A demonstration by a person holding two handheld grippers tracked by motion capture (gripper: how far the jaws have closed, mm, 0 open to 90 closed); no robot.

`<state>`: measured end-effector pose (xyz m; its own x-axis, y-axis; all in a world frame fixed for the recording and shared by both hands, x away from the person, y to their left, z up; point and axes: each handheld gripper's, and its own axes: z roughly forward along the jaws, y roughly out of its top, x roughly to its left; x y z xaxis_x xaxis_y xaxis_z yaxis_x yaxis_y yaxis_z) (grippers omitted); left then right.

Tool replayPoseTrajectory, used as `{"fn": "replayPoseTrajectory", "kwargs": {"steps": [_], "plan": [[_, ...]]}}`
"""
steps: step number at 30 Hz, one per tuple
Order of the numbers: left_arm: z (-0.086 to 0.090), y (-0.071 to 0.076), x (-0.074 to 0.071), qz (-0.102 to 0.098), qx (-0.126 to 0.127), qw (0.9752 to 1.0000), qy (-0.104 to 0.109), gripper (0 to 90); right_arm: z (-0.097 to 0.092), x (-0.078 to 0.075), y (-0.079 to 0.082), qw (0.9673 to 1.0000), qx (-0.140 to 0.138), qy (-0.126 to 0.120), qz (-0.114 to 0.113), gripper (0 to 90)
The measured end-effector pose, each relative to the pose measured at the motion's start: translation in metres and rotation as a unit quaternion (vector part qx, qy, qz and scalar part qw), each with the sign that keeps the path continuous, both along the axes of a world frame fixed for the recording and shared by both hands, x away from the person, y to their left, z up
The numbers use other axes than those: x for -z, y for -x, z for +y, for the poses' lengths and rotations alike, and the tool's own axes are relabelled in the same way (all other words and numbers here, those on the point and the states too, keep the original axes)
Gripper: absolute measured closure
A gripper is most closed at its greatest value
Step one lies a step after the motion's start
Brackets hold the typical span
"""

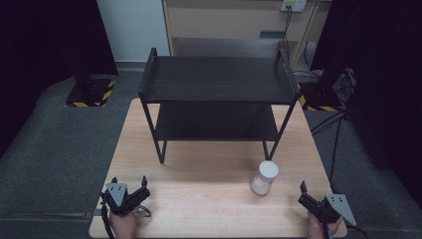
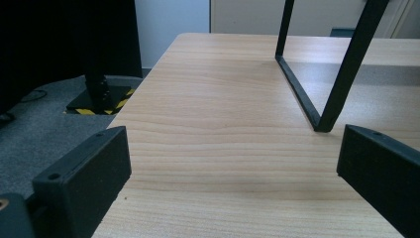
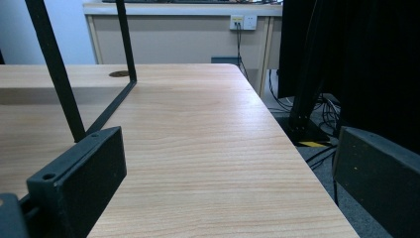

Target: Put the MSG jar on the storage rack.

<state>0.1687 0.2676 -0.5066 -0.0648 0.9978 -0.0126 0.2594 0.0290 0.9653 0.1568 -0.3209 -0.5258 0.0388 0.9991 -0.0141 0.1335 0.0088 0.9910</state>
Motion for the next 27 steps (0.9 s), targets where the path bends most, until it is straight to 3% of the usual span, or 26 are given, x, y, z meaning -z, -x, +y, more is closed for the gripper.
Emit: {"fn": "replayPoseTrajectory", "kwargs": {"steps": [6, 10, 15, 27], "plan": [[0.001, 0.000, 0.000, -0.001, 0.001, 1.0000, 0.001, 0.0, -0.001, -0.001, 0.000, 1.0000, 0.001, -0.009, 0.003, 0.5], [0.001, 0.000, 0.000, -0.001, 0.001, 1.0000, 0.003, 0.0, -0.005, -0.003, -0.001, 0.9993, 0.006, -0.038, 0.004, 0.5], [0.001, 0.000, 0.000, -0.002, 0.001, 1.0000, 0.004, 0.0, -0.007, -0.006, 0.002, 0.9983, -0.010, -0.057, 0.008, 0.5], [0.001, 0.000, 0.001, -0.003, 0.003, 1.0000, 0.002, 0.0, 0.018, -0.006, 0.034, 0.9965, -0.063, -0.052, -0.015, 0.4]]}}
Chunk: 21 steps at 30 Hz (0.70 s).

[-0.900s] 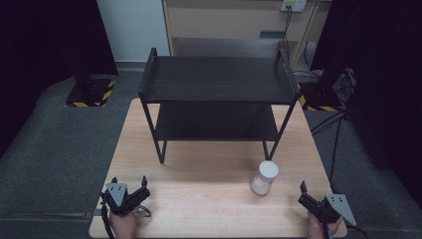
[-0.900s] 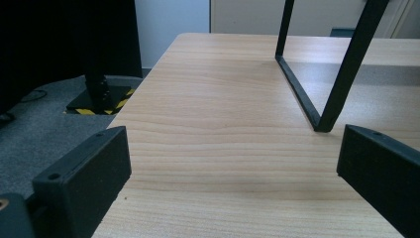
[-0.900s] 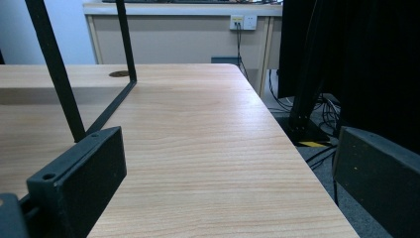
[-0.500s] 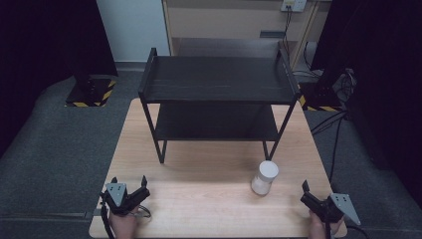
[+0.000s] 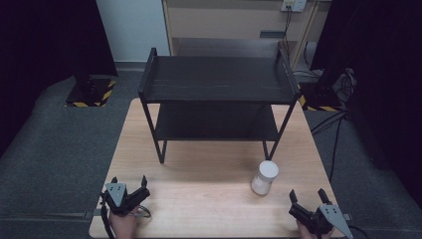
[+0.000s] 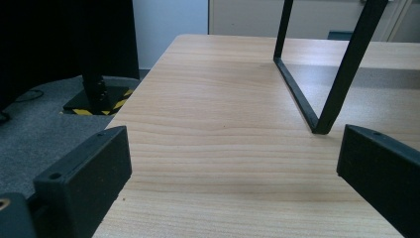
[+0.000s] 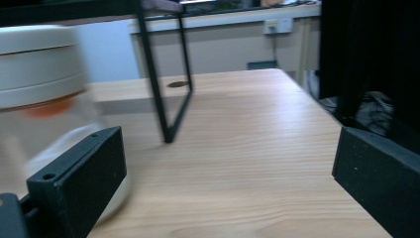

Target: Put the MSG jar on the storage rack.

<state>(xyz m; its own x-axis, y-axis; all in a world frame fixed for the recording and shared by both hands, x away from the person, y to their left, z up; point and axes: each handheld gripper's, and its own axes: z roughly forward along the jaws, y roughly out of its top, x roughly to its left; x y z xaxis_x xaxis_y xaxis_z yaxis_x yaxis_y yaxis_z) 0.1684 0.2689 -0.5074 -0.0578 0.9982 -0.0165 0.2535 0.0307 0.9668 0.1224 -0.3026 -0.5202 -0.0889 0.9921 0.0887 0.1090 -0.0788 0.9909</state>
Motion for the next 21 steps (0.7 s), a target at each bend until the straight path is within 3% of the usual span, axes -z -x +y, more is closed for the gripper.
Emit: {"fn": "replayPoseTrajectory", "kwargs": {"steps": [9, 15, 21], "plan": [[0.000, 0.000, 0.000, 0.000, 0.000, 1.0000, 0.001, 0.0, 0.020, -0.002, 0.005, 0.9991, -0.040, 0.007, -0.006, 0.4], [0.001, 0.000, 0.000, -0.002, 0.000, 1.0000, 0.004, 0.0, 0.035, -0.002, -0.001, 0.9971, -0.074, 0.019, -0.007, 0.5], [0.002, 0.000, 0.000, -0.001, 0.001, 1.0000, 0.006, 0.0, 0.046, -0.004, -0.009, 0.9958, -0.088, 0.022, -0.013, 0.5]]}}
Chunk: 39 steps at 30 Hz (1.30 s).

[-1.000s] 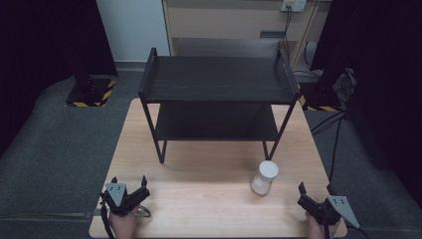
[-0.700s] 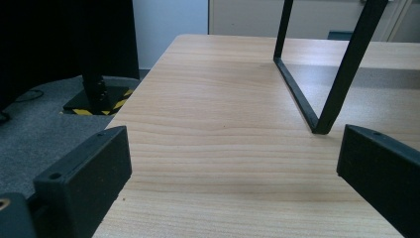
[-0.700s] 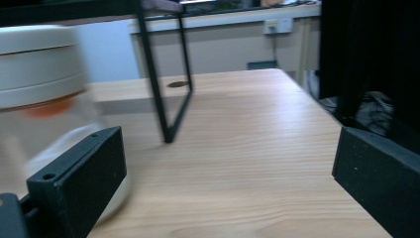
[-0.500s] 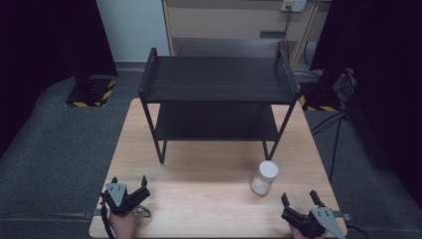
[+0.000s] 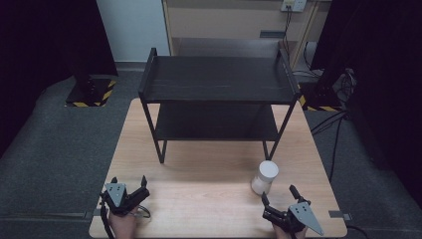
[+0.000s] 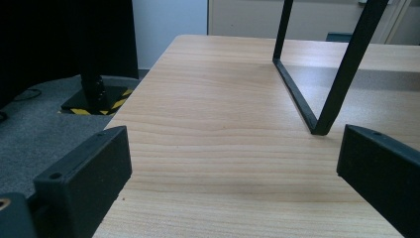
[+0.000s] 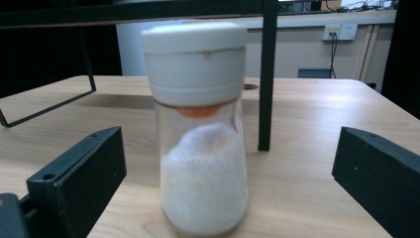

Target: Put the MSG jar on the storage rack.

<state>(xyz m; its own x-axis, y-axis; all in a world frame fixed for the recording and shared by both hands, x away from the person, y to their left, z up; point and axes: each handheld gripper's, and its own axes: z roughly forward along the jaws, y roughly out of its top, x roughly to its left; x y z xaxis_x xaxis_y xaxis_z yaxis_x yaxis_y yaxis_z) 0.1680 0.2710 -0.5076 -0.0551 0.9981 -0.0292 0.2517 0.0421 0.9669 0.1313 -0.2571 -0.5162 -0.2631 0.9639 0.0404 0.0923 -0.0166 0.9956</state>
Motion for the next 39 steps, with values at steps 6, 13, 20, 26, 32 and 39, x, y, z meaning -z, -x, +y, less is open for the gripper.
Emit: {"fn": "replayPoseTrajectory", "kwargs": {"steps": [6, 13, 20, 26, 32, 39], "plan": [[0.000, 0.000, 0.000, 0.000, 0.001, 1.0000, 0.000, 0.0, 0.005, -0.006, -0.012, 1.0000, -0.004, 0.004, -0.008, 0.8], [0.000, 0.000, 0.000, 0.000, -0.001, 1.0000, 0.000, 0.0, 0.012, -0.013, -0.029, 0.9999, -0.007, 0.010, -0.003, 3.4], [0.000, 0.000, 0.000, 0.000, -0.001, 1.0000, -0.001, 0.0, 0.018, -0.019, -0.043, 0.9999, -0.005, 0.008, 0.005, 11.6], [0.000, 0.000, 0.000, 0.000, -0.001, 1.0000, -0.001, 0.0, 0.020, -0.021, -0.051, 1.0000, -0.003, 0.003, 0.006, 16.4], [0.000, 0.000, 0.000, 0.000, 0.000, 1.0000, -0.001, 0.0, 0.019, -0.021, -0.052, 0.9999, -0.014, 0.001, 0.005, 27.5], [0.000, 0.000, 0.000, 0.000, 0.001, 1.0000, 0.000, 0.0, 0.024, -0.015, -0.048, 0.9999, -0.009, 0.000, -0.010, 33.5]]}}
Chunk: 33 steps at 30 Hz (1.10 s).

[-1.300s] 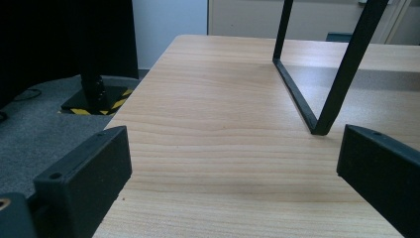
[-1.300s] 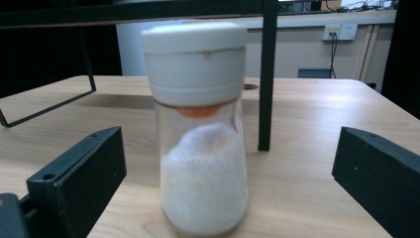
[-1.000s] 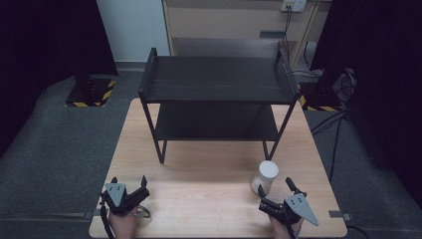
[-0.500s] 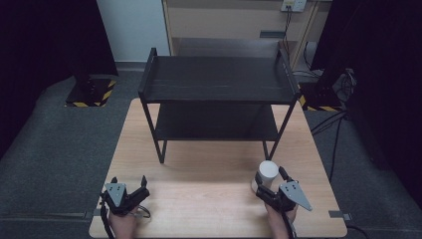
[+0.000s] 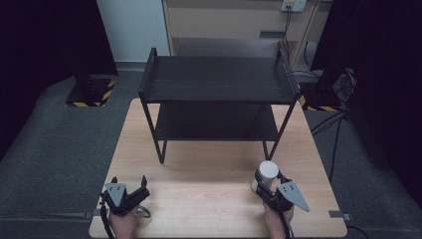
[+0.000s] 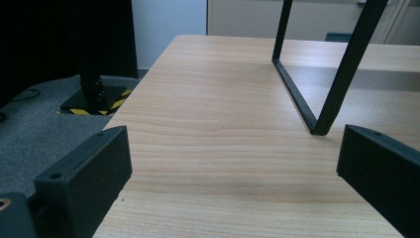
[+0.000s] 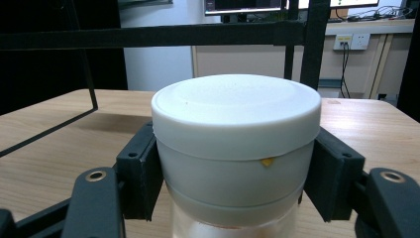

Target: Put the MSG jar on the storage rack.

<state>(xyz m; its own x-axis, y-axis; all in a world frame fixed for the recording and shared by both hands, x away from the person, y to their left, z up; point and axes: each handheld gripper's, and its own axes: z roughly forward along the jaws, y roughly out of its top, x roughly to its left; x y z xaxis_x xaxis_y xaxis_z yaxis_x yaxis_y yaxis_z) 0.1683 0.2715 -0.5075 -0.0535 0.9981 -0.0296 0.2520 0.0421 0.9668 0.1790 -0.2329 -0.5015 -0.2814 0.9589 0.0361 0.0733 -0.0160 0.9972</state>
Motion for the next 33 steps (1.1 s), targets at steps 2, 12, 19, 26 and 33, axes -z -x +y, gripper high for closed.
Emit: {"fn": "replayPoseTrajectory", "kwargs": {"steps": [2, 12, 19, 26, 33], "plan": [[0.000, 0.000, 0.000, 0.000, 0.000, 1.0000, 0.000, 0.0, 0.000, -0.002, -0.001, 1.0000, -0.001, 0.001, 0.003, 33.7], [0.002, 0.000, 0.001, -0.002, 0.000, 1.0000, 0.004, 0.0, 0.004, -0.033, -0.006, 0.9998, -0.021, 0.005, 0.002, 33.8], [0.005, 0.000, 0.001, -0.005, -0.004, 0.9998, 0.021, 0.0, 0.014, -0.078, -0.010, 0.9994, -0.030, -0.012, -0.009, 33.8], [0.006, 0.000, 0.001, -0.007, -0.005, 0.9997, 0.024, 0.0, 0.026, -0.127, -0.027, 0.9985, -0.047, -0.018, -0.018, 33.8], [0.007, 0.001, 0.002, -0.011, -0.006, 0.9995, 0.030, 0.0, 0.035, -0.154, -0.049, 0.9989, -0.040, -0.016, -0.017, 33.8]]}}
